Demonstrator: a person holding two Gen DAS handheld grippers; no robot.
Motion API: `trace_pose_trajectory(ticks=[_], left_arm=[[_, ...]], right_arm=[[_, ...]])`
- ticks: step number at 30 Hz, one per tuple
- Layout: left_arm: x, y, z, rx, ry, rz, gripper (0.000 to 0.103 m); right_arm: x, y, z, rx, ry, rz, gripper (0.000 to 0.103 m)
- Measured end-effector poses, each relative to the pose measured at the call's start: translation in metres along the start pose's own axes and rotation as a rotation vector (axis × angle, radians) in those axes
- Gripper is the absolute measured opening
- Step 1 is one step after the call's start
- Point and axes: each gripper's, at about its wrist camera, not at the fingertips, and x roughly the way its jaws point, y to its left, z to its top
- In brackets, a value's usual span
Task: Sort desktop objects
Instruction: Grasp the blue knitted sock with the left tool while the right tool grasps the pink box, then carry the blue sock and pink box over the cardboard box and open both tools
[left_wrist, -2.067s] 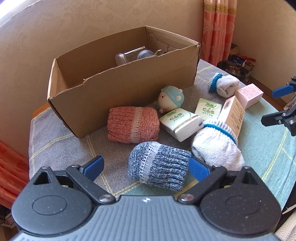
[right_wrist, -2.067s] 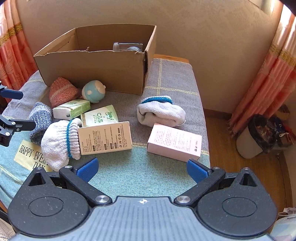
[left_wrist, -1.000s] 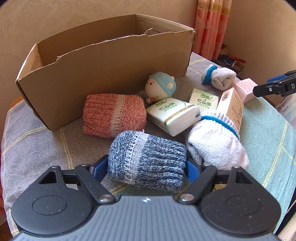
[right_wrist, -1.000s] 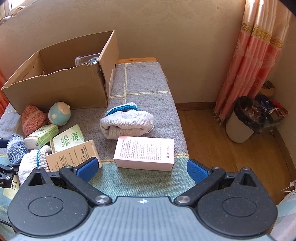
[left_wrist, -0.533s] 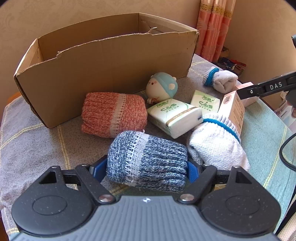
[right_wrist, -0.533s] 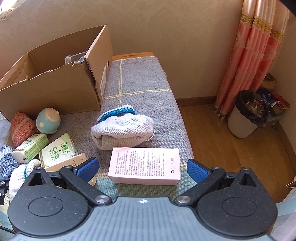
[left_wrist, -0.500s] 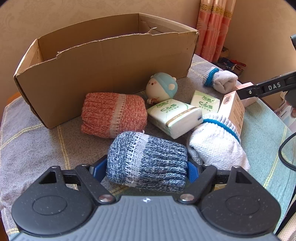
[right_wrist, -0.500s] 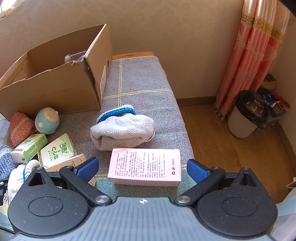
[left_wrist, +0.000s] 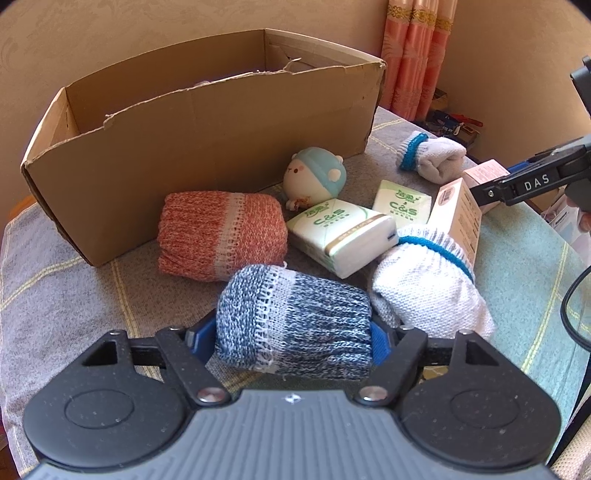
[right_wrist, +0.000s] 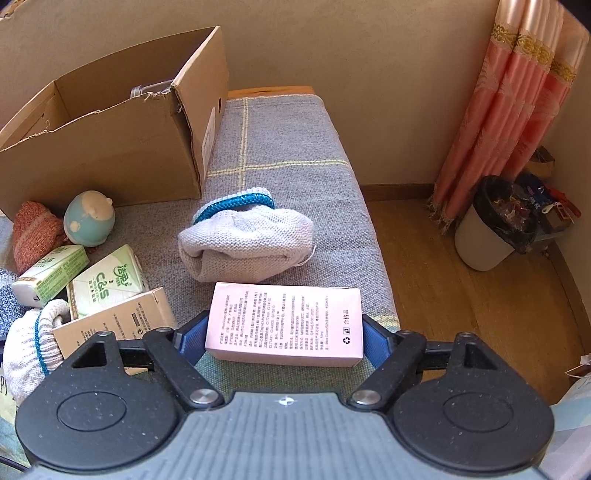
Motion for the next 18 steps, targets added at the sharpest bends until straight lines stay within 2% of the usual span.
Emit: trace_pose_trajectory(ticks=[10, 18], left_arm=[[-0.019, 0.008, -0.005, -0.025, -0.012, -0.021, 0.072], [-0.036, 0.009, 0.01, -0.011, -0.02, -0.033, 0.072]], right_arm=[[-0.029, -0.002, 0.006, -0.046, -0.043, 0.021, 0.085], [-0.049, 0.007, 0.012, -0.125, -0.062, 0.06, 0.085]])
